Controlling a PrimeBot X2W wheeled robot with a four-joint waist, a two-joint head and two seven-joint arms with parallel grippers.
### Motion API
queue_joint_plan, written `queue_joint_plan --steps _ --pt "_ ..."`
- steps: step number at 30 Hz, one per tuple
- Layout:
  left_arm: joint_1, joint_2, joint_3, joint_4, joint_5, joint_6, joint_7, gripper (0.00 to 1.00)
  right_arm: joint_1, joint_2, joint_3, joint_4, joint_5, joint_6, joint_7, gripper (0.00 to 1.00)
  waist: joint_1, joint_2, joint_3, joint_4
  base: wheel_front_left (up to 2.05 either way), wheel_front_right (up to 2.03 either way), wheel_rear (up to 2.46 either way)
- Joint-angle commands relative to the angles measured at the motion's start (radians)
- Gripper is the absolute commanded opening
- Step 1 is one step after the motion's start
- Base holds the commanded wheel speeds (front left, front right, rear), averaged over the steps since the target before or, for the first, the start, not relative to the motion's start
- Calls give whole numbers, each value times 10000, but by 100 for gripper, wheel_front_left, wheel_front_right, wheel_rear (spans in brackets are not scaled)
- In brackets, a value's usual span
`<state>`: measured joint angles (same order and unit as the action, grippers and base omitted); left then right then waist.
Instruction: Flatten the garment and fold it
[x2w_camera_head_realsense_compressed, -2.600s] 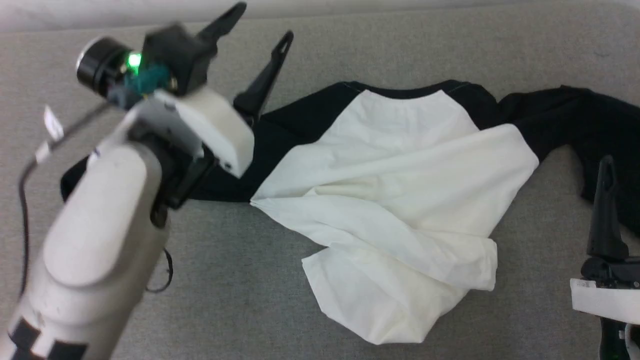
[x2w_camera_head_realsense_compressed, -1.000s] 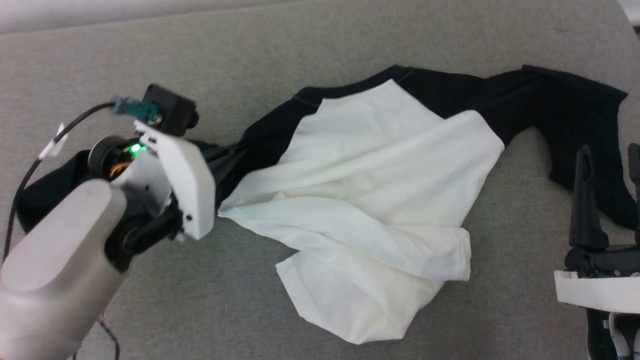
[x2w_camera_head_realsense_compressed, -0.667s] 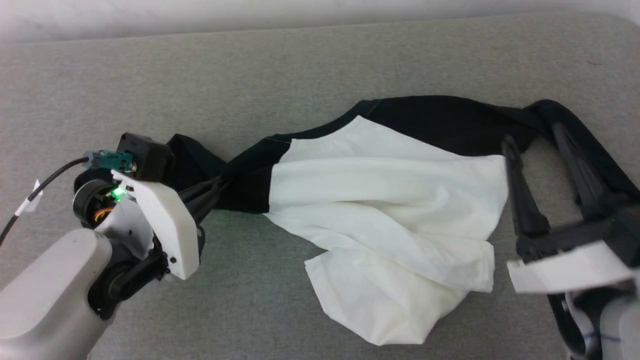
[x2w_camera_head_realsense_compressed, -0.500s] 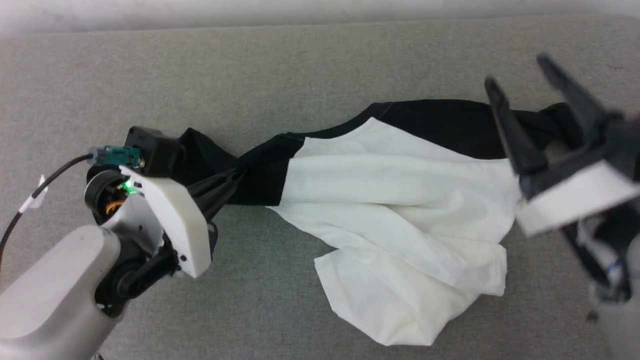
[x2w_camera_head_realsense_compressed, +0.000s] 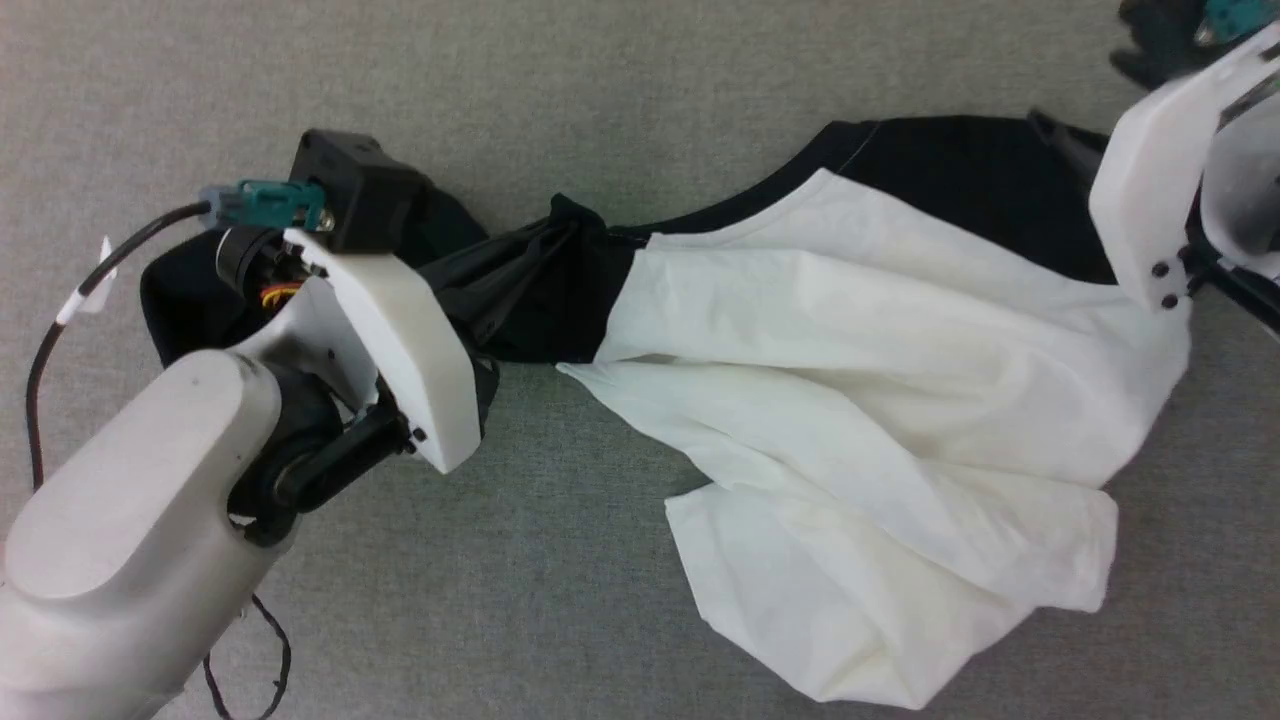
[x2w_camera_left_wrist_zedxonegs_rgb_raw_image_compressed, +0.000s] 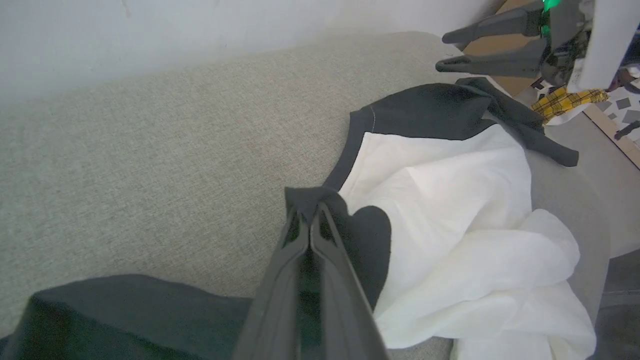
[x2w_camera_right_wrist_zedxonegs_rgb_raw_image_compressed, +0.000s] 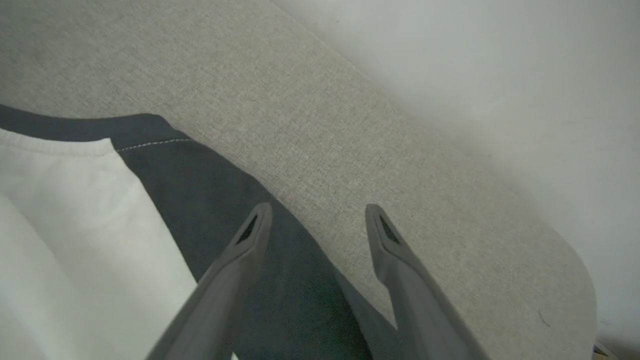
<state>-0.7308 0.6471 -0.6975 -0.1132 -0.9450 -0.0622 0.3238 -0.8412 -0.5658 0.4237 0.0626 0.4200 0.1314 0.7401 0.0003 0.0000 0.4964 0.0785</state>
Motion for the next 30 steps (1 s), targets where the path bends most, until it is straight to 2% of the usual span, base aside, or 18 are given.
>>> queue_joint_plan --steps 1,9,14,15,16,17,23,27,30 --pt "-190 -81 -33 65 70 -107 -47 0 -140 -191 290 102 157 -7 86 100 -3 0 654 482 0 0 0" --pt "-552 -303 -157 318 102 -271 -82 0 -609 -1340 2046 546 856 -7 6 100 -3 0 1019 710 0 0 0" --pt "-652 -314 -148 381 80 -318 -132 0 -977 -1677 2757 858 1121 -7 -242 100 -3 0 1281 765 0 0 0" --pt "-664 -317 -150 399 72 -325 -137 0 -1026 -1688 2836 931 1225 -7 -218 49 -3 0 1317 768 0 0 0" --pt "-674 -321 -153 423 63 -332 -143 0 -1074 -1694 2901 994 1302 -7 -190 19 -3 0 1337 766 0 0 0" --pt "-683 -322 -155 448 56 -339 -148 0 -1120 -1677 2916 1051 1378 -7 -182 0 -3 0 1349 760 0 0 0" --pt "-703 -370 16 673 153 -311 -622 0 -1384 -1289 2535 1133 1151 -7 -1376 0 -3 0 958 598 0 0 0" --pt "-724 -441 333 898 542 -28 -1427 0 -1213 -628 1755 1211 1076 -7 -2652 0 -3 0 312 406 0 0 0" --pt "-750 -509 610 1093 888 351 -2056 0 -979 -133 1205 1199 1009 -7 -3382 0 -3 0 -288 217 0 0 0"
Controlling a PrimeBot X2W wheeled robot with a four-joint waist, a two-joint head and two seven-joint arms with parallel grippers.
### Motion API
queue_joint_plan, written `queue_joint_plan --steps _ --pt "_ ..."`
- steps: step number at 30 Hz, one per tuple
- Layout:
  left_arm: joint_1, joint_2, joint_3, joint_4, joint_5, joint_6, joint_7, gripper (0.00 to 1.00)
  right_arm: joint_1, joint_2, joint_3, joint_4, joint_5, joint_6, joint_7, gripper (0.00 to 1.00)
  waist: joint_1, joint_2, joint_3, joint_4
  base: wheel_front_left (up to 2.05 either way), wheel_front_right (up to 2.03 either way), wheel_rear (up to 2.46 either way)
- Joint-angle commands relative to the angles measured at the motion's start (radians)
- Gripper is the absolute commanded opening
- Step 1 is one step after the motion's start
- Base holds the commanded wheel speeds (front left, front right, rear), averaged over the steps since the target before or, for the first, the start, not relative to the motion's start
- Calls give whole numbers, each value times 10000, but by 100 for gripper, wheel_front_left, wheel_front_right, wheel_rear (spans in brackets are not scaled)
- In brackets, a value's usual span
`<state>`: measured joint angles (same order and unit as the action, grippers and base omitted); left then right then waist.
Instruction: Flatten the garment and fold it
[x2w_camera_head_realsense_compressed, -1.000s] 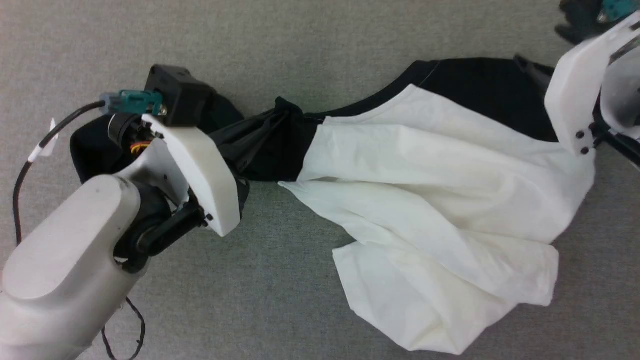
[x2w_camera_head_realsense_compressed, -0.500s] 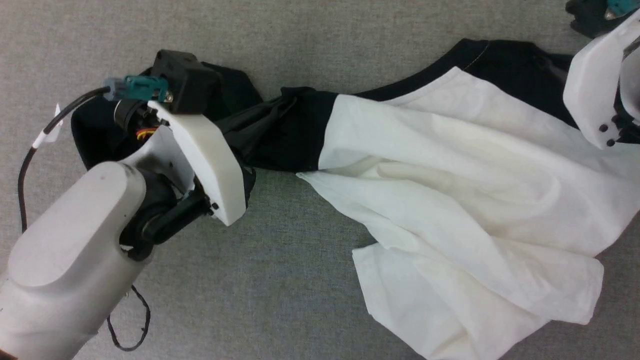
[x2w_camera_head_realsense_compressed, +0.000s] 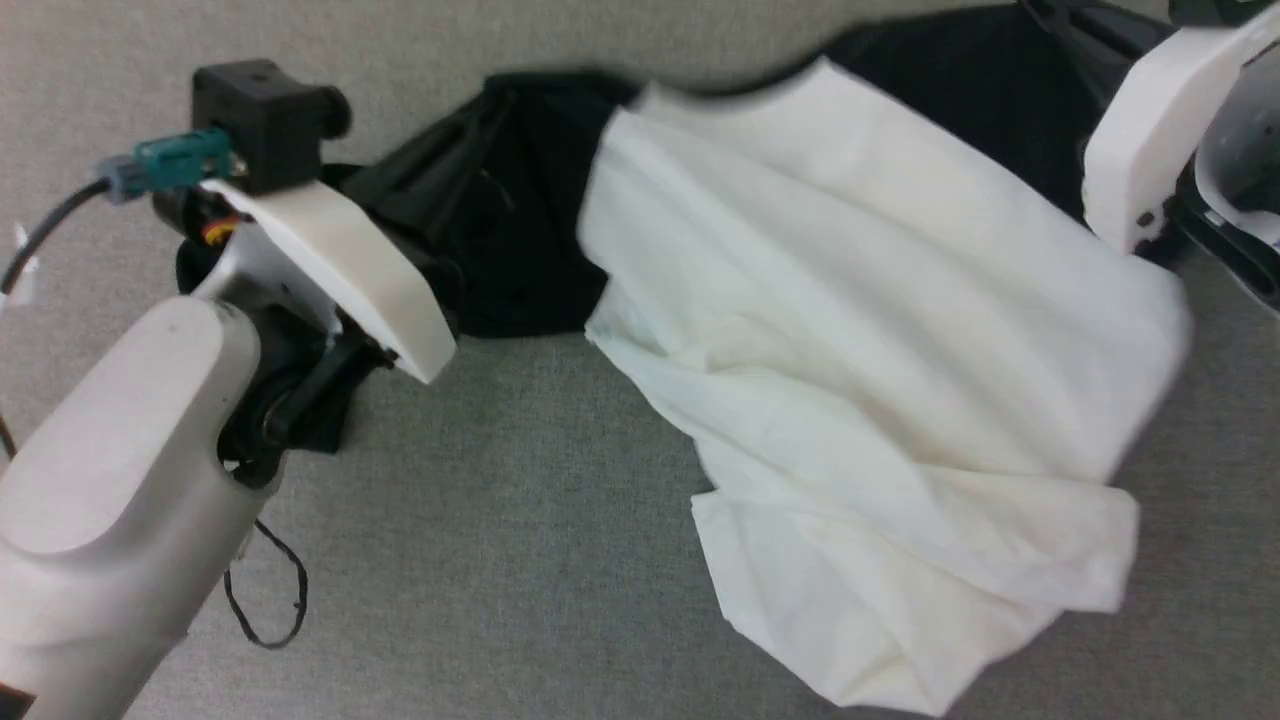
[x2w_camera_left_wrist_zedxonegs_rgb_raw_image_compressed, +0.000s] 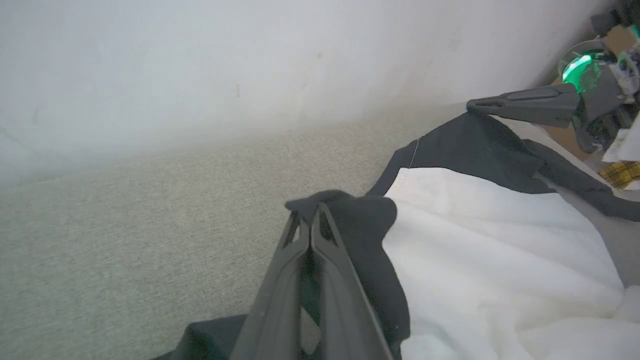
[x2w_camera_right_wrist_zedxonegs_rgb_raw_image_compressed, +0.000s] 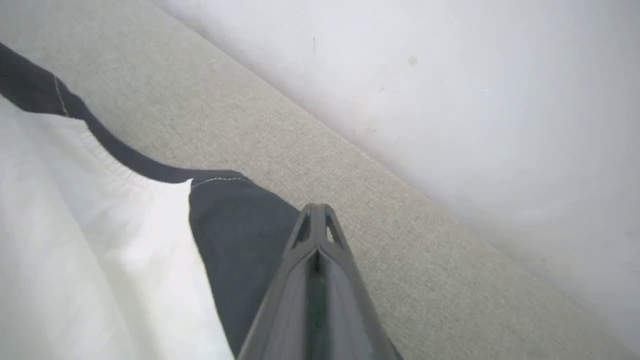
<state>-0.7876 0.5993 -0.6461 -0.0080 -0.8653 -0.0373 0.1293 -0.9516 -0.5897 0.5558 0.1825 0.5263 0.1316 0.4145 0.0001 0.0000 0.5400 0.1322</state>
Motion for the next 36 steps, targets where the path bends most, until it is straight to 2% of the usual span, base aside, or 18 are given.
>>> queue_joint_plan --steps 1,6,11,16,24,31,36 --pt "-179 -65 160 125 175 220 -270 0 223 297 -303 50 -102 -9 -361 0 -1 0 -1009 -399 0 0 0" --pt "-490 -106 377 383 724 872 -632 0 391 1137 -1303 275 -663 -9 -1392 0 -1 0 -2251 -736 0 0 0" --pt "-1319 -260 352 905 1013 1196 -207 0 21 1753 -2080 595 -1426 -9 -2089 0 -1 0 -3381 -892 0 0 0" --pt "-2522 -574 424 1817 1244 1517 207 0 -776 2388 -2452 1085 -1896 -9 -2314 0 -1 0 -4253 -1063 0 0 0" --pt "-4104 -954 412 3516 1644 1619 352 0 -1864 3073 -2704 2606 -2314 -9 -2421 0 -1 0 -5200 -1334 0 0 0" --pt "-4653 -1221 367 4571 1549 1447 477 0 -2487 3390 -2195 3585 -2408 -9 -2377 0 -1 0 -5612 -1518 0 0 0" --pt "-4756 -1291 349 4825 1441 1343 539 0 -2865 3506 -1858 3854 -2182 -9 -2265 0 -1 0 -5463 -1648 0 0 0"
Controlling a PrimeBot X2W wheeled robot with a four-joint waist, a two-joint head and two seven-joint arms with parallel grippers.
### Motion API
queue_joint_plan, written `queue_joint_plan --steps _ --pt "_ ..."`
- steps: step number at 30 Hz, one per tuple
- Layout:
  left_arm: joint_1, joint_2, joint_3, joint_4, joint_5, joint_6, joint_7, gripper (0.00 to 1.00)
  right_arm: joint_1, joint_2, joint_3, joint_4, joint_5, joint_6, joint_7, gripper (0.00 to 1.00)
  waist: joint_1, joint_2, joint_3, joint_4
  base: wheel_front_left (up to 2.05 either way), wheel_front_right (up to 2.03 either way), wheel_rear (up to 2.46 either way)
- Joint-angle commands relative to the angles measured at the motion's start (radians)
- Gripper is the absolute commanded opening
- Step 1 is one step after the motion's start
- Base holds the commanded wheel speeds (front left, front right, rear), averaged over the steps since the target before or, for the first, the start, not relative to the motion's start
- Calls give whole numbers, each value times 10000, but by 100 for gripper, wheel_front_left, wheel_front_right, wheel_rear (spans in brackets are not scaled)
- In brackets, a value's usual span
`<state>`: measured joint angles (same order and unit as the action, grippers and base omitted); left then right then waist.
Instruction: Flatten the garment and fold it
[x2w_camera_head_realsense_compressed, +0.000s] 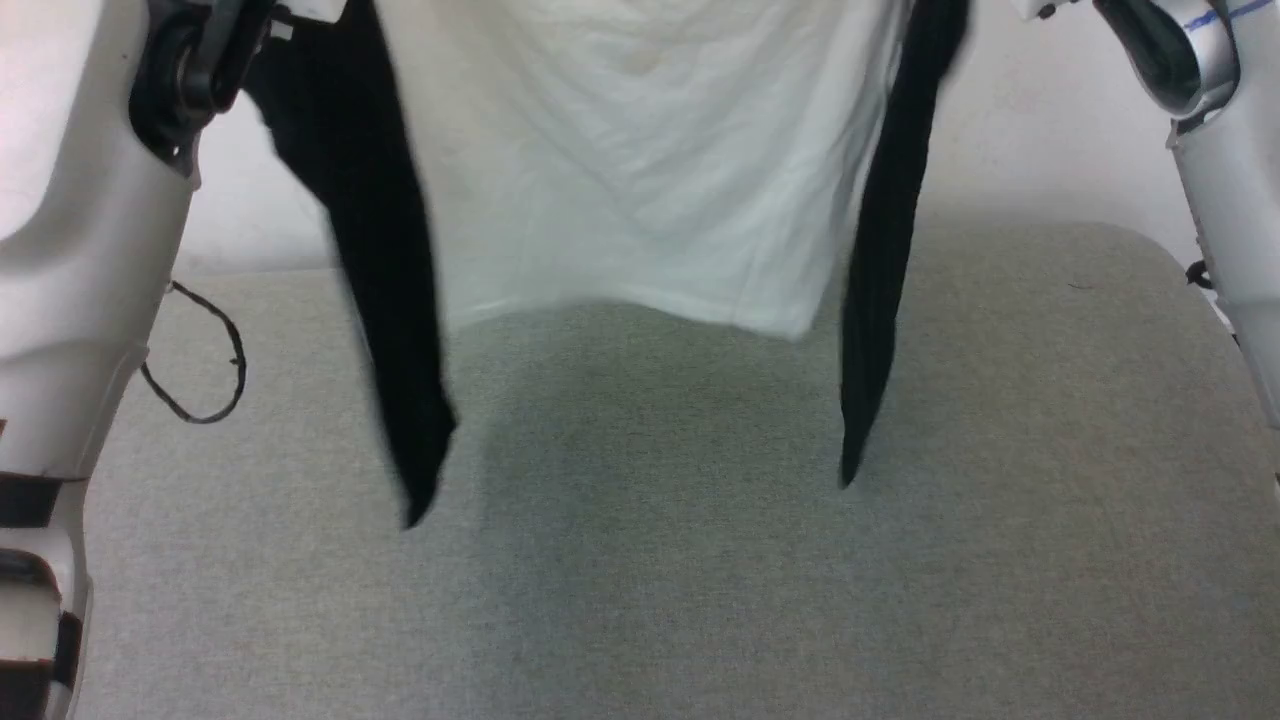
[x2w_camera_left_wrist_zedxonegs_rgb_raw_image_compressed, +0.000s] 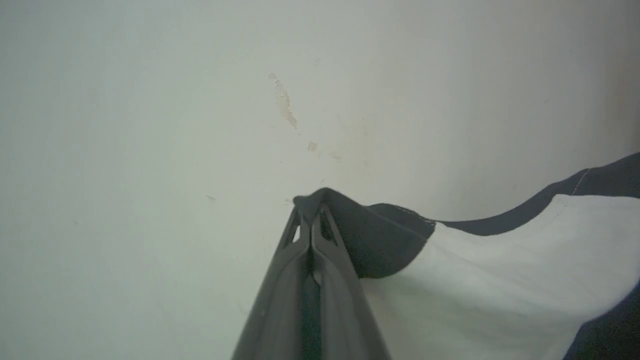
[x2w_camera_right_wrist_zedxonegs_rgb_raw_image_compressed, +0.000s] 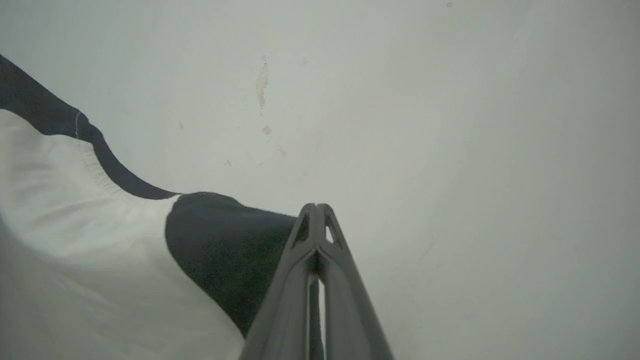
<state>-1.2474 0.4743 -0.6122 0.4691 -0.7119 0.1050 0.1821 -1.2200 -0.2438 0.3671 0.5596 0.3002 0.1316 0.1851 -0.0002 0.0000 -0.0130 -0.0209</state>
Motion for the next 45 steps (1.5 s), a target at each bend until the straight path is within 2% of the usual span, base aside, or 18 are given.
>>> queue_joint_plan --steps 1,7,14,22,32,39,45 --pt "-195 -31 4 74 -97 -89 38 0 -281 55 68 130 107 -9 61 0 2 0 159 -144 0 0 0" --pt "-592 32 72 44 -66 -52 91 0 -891 124 97 343 130 -9 231 0 2 0 956 -287 0 0 0" --pt "-1852 176 233 -254 311 102 -45 0 -2230 255 -268 486 -249 -9 320 0 2 0 2950 -393 0 0 0" --pt "-3649 83 563 -236 950 308 -1172 0 -4250 392 -744 618 -1252 -9 18 0 2 0 4953 -178 0 0 0" --pt "-4355 -76 731 -3 1179 -58 -2817 0 -5491 448 -838 1007 -1864 -9 -599 0 2 0 6648 95 0 0 0" --pt "-3782 -50 769 -181 1079 -372 -3794 0 -5242 199 -381 982 -1430 -9 -1159 0 2 0 7120 155 0 0 0" --pt "-2681 44 763 -866 924 -416 -4122 0 -4330 -141 84 140 -610 -9 -1432 0 2 0 6573 131 0 0 0"
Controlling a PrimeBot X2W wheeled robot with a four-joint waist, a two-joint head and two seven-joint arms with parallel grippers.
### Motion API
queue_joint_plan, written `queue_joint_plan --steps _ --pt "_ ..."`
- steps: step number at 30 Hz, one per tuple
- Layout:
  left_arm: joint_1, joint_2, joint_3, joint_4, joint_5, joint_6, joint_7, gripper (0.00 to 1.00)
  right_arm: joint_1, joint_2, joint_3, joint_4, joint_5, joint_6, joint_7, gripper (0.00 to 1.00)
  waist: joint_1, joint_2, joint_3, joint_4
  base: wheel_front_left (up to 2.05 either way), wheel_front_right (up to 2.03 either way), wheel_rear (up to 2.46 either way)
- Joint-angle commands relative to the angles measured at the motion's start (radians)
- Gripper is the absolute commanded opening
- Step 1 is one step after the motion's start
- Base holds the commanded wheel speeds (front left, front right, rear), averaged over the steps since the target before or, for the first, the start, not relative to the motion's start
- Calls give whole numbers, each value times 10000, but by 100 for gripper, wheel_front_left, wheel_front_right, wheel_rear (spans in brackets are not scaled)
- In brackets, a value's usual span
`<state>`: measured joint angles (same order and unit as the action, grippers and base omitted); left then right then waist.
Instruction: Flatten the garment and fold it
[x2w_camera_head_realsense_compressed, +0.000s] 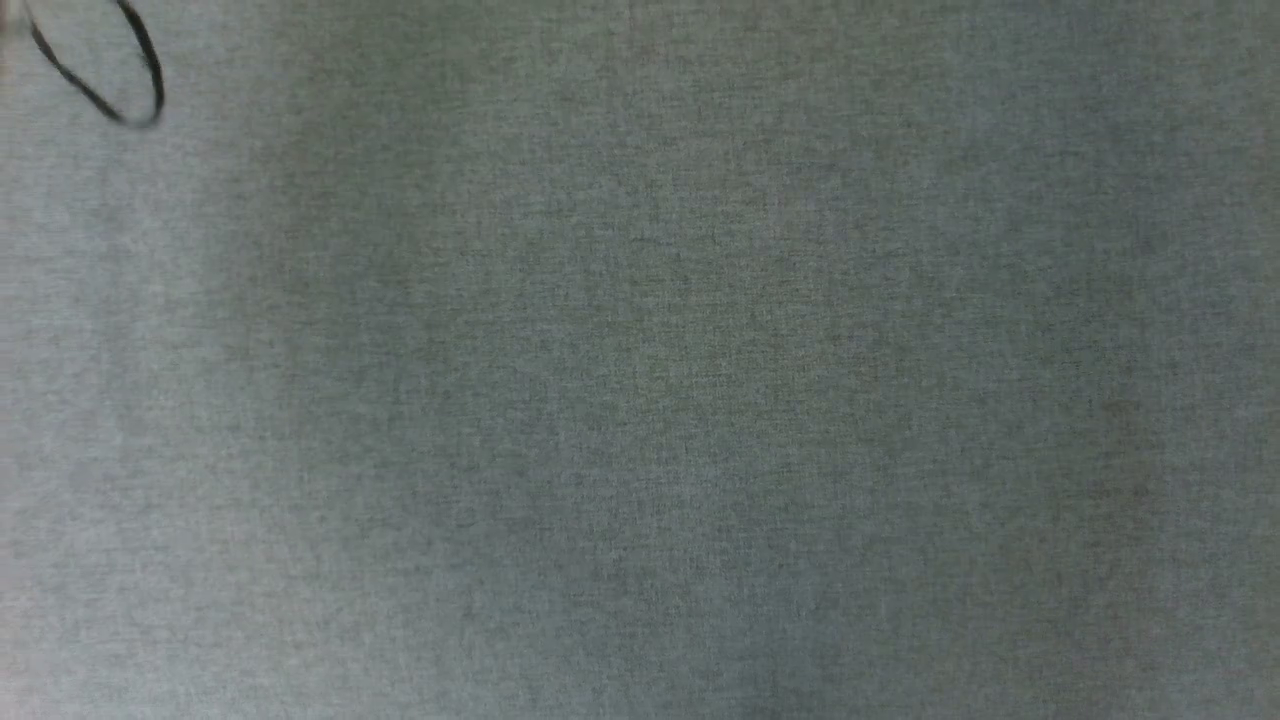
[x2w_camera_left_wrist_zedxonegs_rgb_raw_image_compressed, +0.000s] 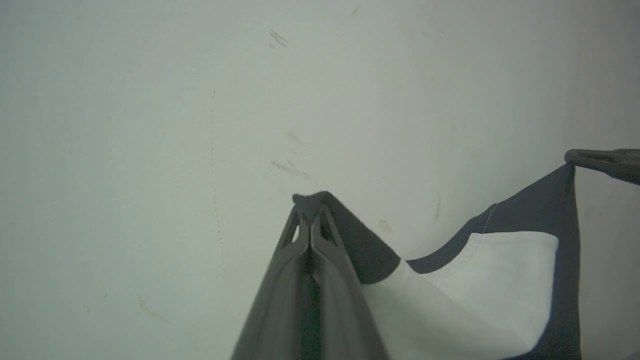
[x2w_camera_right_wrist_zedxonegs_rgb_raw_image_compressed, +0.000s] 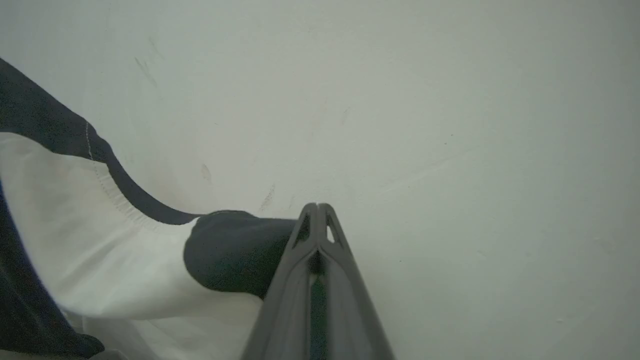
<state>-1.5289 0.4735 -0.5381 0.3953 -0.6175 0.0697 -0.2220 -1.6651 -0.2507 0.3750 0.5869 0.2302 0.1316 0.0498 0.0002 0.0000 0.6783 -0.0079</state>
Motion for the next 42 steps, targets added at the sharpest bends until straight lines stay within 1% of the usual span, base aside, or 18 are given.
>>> queue_joint_plan --steps 1,3,7,13,21,25,27,31,34,39,40,42 --pt "377 91 10 -287 -44 -50 -106 0 354 -147 80 -334 252 -9 -65 0 -2 0 -485 -16 0 0 0" --pt "884 177 -44 -646 -111 -47 -128 0 864 -316 195 -768 586 -9 0 0 -2 0 -776 -32 0 0 0" --pt "1999 375 -121 -1502 -236 156 -127 0 2076 -620 218 -1716 1198 -9 131 0 -2 0 -1379 -46 0 0 0" --pt "3961 803 -377 -2964 -213 671 -134 0 4678 -906 -204 -3478 1719 -9 544 0 -2 0 -2288 -21 0 0 0" --pt "7067 1358 -723 -4807 -626 1609 100 0 8958 -774 -954 -5812 1946 -9 1671 0 -2 0 -3370 32 0 0 0" --pt "8669 1617 -915 -5646 -820 2162 122 0 10934 -517 -1444 -6859 1946 -9 2108 0 -2 0 -3842 81 0 0 0" --pt "9463 1758 -1108 -6019 -962 2329 213 0 11848 -357 -1679 -7334 1921 -9 2281 0 -2 0 -4037 82 0 0 0" --pt "10881 2071 -1684 -6610 -1304 2395 588 0 13447 -16 -2047 -8093 1948 -9 2625 0 -2 0 -4332 49 0 0 0" --pt "11715 2247 -2183 -6896 -1584 2293 933 0 14420 231 -2265 -8503 1976 -9 2816 0 -2 0 -4549 35 0 0 0" --pt "12738 2309 -2789 -7058 -2059 2230 1333 0 15945 605 -2542 -8825 2110 -9 3193 0 -2 0 -4910 60 0 0 0" --pt "12738 2309 -2789 -7058 -2059 2230 1333 0 15945 605 -2542 -8825 2110 -9 3193 0 -2 0 -4910 60 0 0 0" --pt "13040 2354 -2993 -6944 -2189 2196 1476 0 16506 681 -2631 -8838 2074 -9 3310 0 -2 0 -5031 92 0 0 0"
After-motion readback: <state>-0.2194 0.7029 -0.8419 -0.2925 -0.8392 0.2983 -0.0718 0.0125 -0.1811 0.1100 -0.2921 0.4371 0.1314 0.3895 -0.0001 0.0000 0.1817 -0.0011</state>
